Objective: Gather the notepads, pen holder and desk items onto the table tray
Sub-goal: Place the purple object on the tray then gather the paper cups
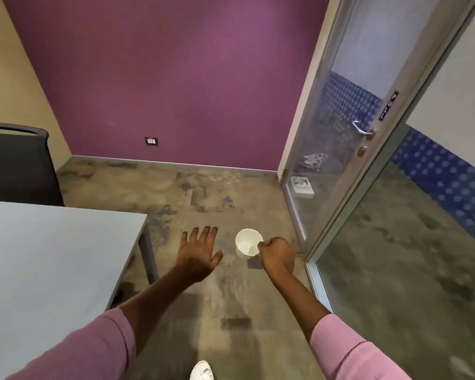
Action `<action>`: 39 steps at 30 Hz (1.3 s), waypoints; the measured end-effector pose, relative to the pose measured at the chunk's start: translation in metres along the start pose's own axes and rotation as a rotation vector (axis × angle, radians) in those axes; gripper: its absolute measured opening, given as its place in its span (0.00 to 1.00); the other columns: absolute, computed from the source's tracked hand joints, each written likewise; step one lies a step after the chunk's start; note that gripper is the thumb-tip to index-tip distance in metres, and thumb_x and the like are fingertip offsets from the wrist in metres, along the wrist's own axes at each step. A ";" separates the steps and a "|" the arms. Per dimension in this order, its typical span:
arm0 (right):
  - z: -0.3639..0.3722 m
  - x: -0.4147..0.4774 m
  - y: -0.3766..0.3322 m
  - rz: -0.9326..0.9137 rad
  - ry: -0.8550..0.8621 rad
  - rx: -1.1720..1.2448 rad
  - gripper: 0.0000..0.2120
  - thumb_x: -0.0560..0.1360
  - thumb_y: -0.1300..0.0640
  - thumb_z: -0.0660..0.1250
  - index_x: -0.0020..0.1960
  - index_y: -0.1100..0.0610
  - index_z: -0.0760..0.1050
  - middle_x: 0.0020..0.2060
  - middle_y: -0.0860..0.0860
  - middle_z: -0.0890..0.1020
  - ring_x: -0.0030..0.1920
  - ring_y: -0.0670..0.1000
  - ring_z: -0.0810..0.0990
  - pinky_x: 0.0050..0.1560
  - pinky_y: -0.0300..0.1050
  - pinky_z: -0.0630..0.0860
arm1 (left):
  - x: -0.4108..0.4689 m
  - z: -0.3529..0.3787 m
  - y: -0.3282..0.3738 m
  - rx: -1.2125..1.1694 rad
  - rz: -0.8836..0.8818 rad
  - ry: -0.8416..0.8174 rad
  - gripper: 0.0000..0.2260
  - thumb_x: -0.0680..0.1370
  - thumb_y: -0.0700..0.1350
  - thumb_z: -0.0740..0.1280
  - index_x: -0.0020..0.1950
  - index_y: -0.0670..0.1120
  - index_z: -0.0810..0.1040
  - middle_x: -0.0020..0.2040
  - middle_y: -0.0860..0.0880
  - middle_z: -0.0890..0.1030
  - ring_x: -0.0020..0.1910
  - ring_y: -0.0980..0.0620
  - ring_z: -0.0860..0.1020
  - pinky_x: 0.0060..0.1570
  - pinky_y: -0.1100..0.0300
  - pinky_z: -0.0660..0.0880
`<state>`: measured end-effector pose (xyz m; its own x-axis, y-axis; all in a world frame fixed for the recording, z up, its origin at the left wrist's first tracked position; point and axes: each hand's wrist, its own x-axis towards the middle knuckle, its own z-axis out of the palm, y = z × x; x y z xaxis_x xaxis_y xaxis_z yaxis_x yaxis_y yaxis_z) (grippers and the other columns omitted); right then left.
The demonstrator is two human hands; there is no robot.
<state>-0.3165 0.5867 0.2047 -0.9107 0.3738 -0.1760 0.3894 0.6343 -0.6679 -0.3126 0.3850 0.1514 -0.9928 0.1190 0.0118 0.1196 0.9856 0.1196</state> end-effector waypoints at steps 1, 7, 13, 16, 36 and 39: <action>0.006 0.020 -0.011 -0.008 -0.010 0.010 0.08 0.68 0.56 0.66 0.42 0.58 0.81 0.42 0.57 0.85 0.43 0.60 0.81 0.36 0.41 0.69 | 0.020 0.001 -0.003 0.003 -0.009 0.016 0.33 0.77 0.66 0.47 0.76 0.47 0.58 0.74 0.44 0.66 0.72 0.39 0.64 0.69 0.38 0.59; 0.052 0.148 -0.087 -0.107 -0.093 0.018 0.09 0.70 0.56 0.67 0.45 0.60 0.82 0.43 0.57 0.85 0.43 0.60 0.82 0.36 0.41 0.69 | 0.152 -0.004 -0.038 -0.073 -0.129 0.076 0.36 0.76 0.68 0.40 0.77 0.47 0.54 0.76 0.44 0.63 0.73 0.39 0.61 0.71 0.39 0.56; 0.092 0.249 -0.173 -0.219 -0.127 0.023 0.09 0.71 0.57 0.67 0.45 0.62 0.81 0.43 0.59 0.84 0.45 0.61 0.82 0.37 0.42 0.68 | 0.259 -0.022 -0.085 -0.046 -0.207 0.103 0.32 0.78 0.65 0.44 0.77 0.47 0.55 0.76 0.45 0.63 0.73 0.41 0.62 0.71 0.42 0.57; 0.115 0.294 -0.216 -0.265 -0.198 0.025 0.08 0.71 0.56 0.67 0.42 0.61 0.80 0.41 0.58 0.83 0.39 0.59 0.78 0.36 0.42 0.68 | 0.304 -0.035 -0.112 -0.025 -0.251 0.132 0.33 0.78 0.65 0.42 0.76 0.46 0.58 0.74 0.44 0.65 0.70 0.41 0.65 0.69 0.43 0.60; 0.341 0.509 -0.546 -0.788 -0.655 -0.109 0.12 0.70 0.56 0.64 0.30 0.56 0.68 0.27 0.51 0.71 0.33 0.55 0.73 0.27 0.40 0.60 | 0.519 -0.084 -0.357 0.130 -1.048 0.350 0.31 0.78 0.66 0.46 0.70 0.46 0.67 0.65 0.44 0.75 0.64 0.39 0.71 0.68 0.38 0.62; 0.383 0.500 -0.597 -0.871 -0.722 -0.109 0.13 0.70 0.55 0.64 0.29 0.55 0.66 0.29 0.50 0.72 0.33 0.55 0.73 0.27 0.39 0.58 | 0.522 -0.100 -0.405 0.167 -1.161 0.373 0.31 0.78 0.65 0.48 0.69 0.45 0.69 0.63 0.43 0.77 0.62 0.38 0.73 0.65 0.37 0.64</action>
<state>-1.0571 0.1357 0.2388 -0.7304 -0.6781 -0.0822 -0.4369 0.5563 -0.7069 -0.8799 0.0357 0.2080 -0.4469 -0.8531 0.2694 -0.8632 0.4903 0.1206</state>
